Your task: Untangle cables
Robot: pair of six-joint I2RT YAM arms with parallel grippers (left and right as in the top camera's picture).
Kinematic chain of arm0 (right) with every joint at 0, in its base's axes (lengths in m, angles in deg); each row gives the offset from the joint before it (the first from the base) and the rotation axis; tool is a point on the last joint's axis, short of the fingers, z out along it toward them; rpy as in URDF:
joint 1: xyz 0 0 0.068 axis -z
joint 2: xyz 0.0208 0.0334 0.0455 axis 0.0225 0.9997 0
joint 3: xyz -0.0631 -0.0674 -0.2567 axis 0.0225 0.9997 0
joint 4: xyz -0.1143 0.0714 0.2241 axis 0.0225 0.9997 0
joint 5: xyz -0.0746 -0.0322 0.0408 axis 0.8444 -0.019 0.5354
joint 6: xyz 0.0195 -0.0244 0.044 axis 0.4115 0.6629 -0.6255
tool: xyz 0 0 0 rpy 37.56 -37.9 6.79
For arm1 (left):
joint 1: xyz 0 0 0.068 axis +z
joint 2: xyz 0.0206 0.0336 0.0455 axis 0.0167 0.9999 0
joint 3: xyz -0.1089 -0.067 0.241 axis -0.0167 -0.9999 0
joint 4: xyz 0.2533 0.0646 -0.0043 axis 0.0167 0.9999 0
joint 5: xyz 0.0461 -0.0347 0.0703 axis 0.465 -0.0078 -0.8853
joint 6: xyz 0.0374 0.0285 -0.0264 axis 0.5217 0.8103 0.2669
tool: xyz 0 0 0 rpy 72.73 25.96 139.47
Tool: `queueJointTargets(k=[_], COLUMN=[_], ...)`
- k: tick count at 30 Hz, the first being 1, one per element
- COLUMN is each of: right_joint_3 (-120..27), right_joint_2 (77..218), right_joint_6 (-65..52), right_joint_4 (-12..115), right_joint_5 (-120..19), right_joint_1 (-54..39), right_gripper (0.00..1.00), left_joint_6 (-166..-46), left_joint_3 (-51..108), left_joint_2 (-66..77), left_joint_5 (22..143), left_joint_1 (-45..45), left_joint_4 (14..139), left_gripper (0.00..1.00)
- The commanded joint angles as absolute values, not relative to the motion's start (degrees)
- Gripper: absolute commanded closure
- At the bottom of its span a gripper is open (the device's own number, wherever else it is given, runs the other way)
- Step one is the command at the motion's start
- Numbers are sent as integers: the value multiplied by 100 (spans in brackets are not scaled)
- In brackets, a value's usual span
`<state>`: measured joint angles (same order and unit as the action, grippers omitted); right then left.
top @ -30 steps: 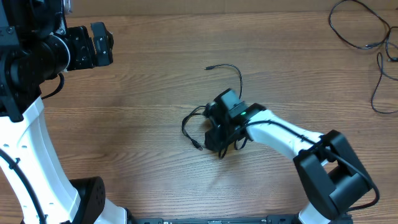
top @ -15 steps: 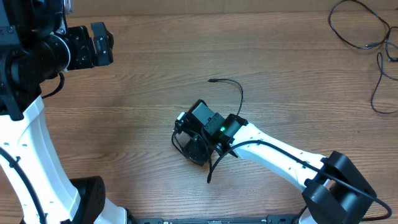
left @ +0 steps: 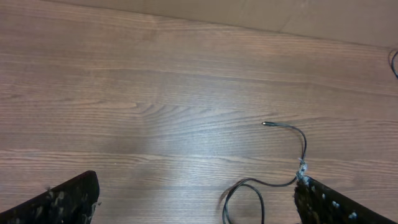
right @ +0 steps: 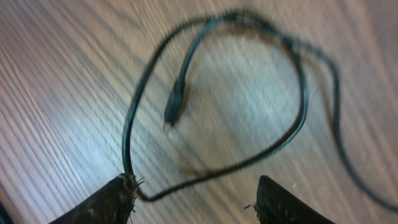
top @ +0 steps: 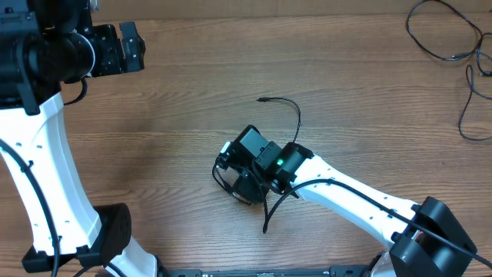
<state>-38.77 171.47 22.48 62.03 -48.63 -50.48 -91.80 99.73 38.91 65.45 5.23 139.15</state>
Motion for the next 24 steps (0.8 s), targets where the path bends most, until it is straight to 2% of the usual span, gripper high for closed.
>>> queueJointTargets(k=[1, 5, 7, 18, 19, 21, 22, 24], right_joint_3=[-3724, -3302, -3217, -3202, -3202, -3204, -3206, -3309], right_joint_2=[17108, 17211, 17239, 17663, 17667, 17659, 17659, 17635], right_joint_6=[2366, 2099, 2040, 1892, 1892, 1890, 1892, 1964], right_joint_4=[5847, 5368, 5322, 5200, 5200, 5202, 5200, 5339], right_joint_5=[-5091, -5088, -5113, -5325, -5325, -5340, -5375, -5384], right_joint_1=[-5079, -5083, -5083, -5083, -5083, -5083, -5083, -5083], right_gripper=[38, 48, 50, 49, 45, 27, 22, 21], left_joint_6=[-9049, -9049, -9049, -9049, -9049, -9049, -9049, -9049], left_joint_3=[10001, 10001, 10001, 10001, 10001, 10001, 10001, 10001], left_joint_2=[3915, 3917, 3917, 3917, 3917, 3917, 3917, 3917], left_joint_5=[6508, 6410, 6362, 6353, 6353, 6353, 6351, 6344], left_joint_1=[545, 545, 545, 545, 545, 545, 545, 545], left_joint_4=[13923, 13923, 13923, 13923, 13923, 13923, 13923, 13923], left_gripper=[0, 0, 0, 0, 0, 0, 0, 0])
